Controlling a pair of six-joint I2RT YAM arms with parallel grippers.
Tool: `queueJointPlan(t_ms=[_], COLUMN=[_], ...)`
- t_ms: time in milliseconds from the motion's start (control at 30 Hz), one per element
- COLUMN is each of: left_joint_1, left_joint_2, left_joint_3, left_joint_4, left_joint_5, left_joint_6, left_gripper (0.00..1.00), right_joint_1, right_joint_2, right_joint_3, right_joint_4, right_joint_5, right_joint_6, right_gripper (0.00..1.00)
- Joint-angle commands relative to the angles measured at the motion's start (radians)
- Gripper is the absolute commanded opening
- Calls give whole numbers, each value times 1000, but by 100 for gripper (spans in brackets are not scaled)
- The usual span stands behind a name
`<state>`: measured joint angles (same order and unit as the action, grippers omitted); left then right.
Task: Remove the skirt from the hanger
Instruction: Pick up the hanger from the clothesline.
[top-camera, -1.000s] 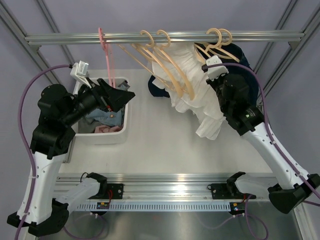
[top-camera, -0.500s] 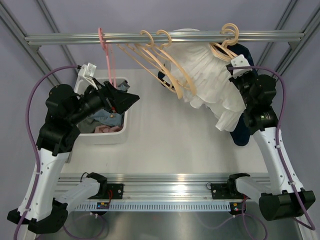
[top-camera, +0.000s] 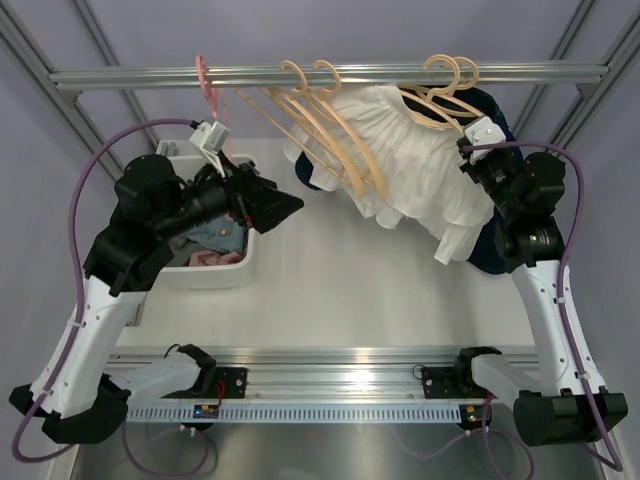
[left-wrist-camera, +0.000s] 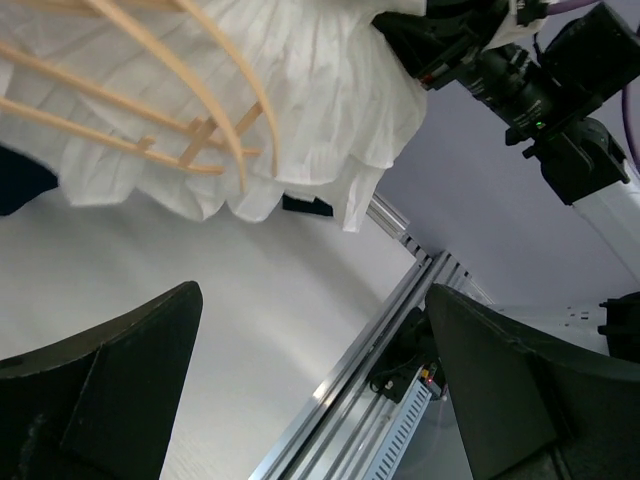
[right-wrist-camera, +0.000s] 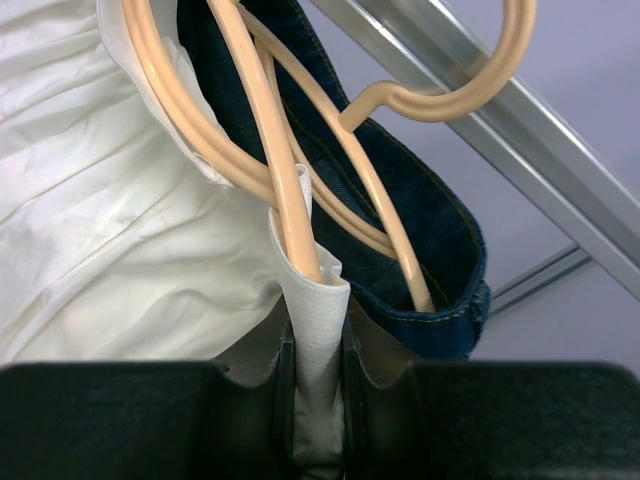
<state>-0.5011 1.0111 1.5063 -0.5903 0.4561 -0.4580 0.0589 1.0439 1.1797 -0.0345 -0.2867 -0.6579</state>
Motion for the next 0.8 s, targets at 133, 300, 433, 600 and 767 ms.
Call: queueJointPlan(t_ms=[133, 300, 433, 600, 767], left_joint_1=[-391, -520, -557, -591, -629], left_joint_2=[211, 427, 535, 764, 788], left_joint_3=[348, 564, 597, 862, 838], left_joint_4=[-137, -131, -30, -73, -50], left_joint_5=[-382, -482, -505, -532, -608], left_joint_6=[157, 192, 185, 220, 245], left_gripper=[99, 99, 99, 99, 99], right_joint_1=[1, 1, 1, 1, 28], right_joint_2=[-146, -240, -271, -315, -323], right_joint_3=[124, 121, 185, 205, 198], right_joint_4=[-82, -251, -465, -649, -775], right_joint_5=[112, 173, 192, 155, 185], right_joint_6=[32, 49, 133, 233, 283], right_gripper=[0, 0, 0, 0, 0])
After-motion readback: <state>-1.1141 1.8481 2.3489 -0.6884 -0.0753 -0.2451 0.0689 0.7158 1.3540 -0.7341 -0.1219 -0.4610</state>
